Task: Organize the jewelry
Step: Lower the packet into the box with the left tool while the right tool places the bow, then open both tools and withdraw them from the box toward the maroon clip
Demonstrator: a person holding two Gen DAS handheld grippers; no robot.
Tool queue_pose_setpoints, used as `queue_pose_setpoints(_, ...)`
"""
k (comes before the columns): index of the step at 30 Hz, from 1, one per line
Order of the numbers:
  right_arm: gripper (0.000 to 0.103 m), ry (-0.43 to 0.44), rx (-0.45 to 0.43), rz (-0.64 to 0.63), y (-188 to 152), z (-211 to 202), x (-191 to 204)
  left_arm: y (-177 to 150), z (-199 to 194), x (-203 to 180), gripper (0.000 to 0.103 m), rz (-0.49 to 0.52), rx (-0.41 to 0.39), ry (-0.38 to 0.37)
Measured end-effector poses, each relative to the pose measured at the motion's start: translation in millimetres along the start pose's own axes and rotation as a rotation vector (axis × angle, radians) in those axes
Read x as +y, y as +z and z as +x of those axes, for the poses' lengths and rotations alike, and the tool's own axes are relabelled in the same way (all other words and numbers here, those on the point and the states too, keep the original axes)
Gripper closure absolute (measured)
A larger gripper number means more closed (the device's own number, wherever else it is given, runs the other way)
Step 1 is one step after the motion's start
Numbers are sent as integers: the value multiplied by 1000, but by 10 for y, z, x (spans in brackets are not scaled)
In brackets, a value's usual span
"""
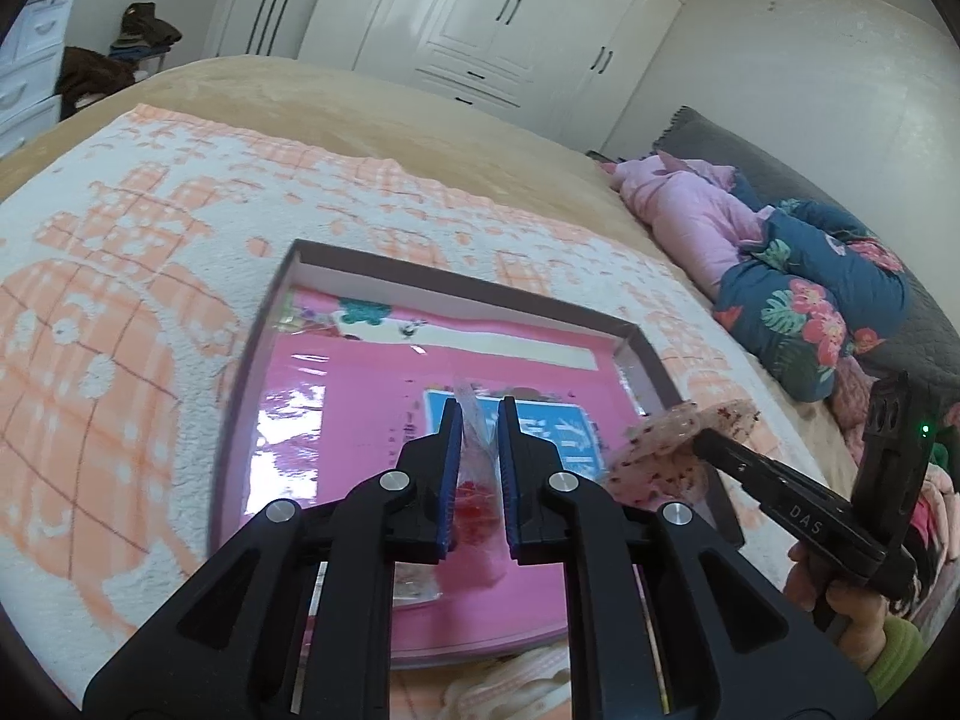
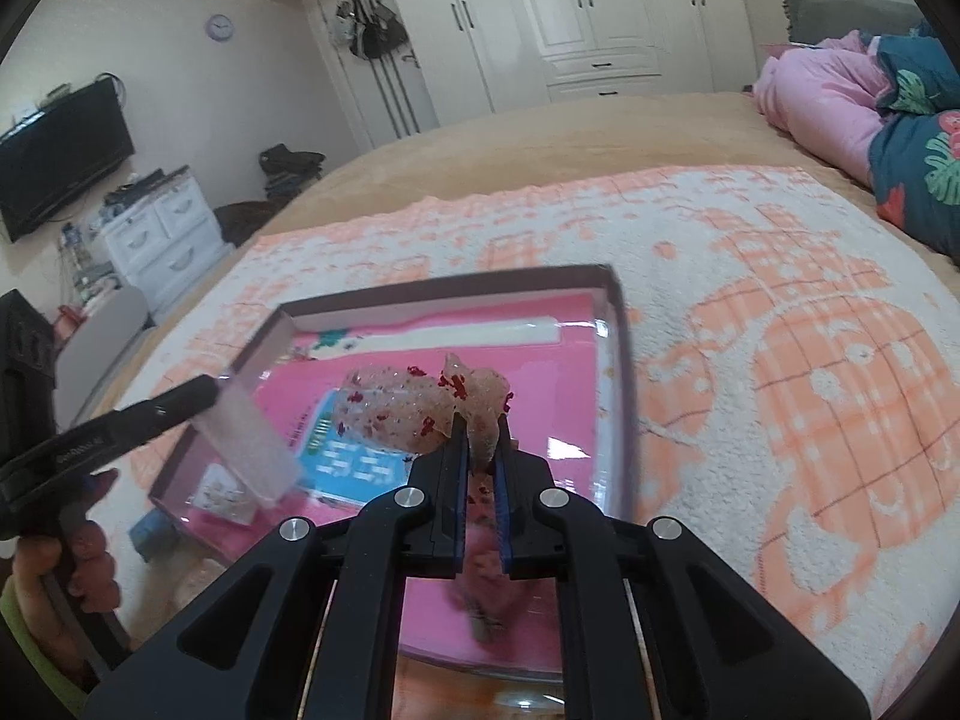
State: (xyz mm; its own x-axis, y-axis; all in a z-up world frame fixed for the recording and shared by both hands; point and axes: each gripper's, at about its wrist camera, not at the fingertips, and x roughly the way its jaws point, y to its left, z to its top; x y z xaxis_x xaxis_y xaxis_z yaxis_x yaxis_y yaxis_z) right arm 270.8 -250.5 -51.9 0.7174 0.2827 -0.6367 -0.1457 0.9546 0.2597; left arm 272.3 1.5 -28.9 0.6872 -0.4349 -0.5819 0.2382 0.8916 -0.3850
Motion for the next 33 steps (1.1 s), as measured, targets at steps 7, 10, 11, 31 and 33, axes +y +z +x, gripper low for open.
queue_pose_setpoints(7, 80, -51, 11, 39, -45, -14, -148, -14, -17, 97, 96, -10, 7, 42)
queue_pose_setpoints(10, 72, -73, -6, 36, -56, -73, -183, -18, -36, 127, 95, -11, 7, 57)
queue_pose_setpoints(11, 70, -76, -11, 35, -53, -87, -187, -19, -40, 136, 95, -13, 7, 59)
queue_pose_setpoints(31, 41, -92, -127, -70, -118, -538, -13, 26, -339, 268, 54, -46, -51, 103)
queue_pose_setpoints(33, 41, -87, -131, -76, -127, -567, 9, 32, -397, 269, 48, -45, -63, 106)
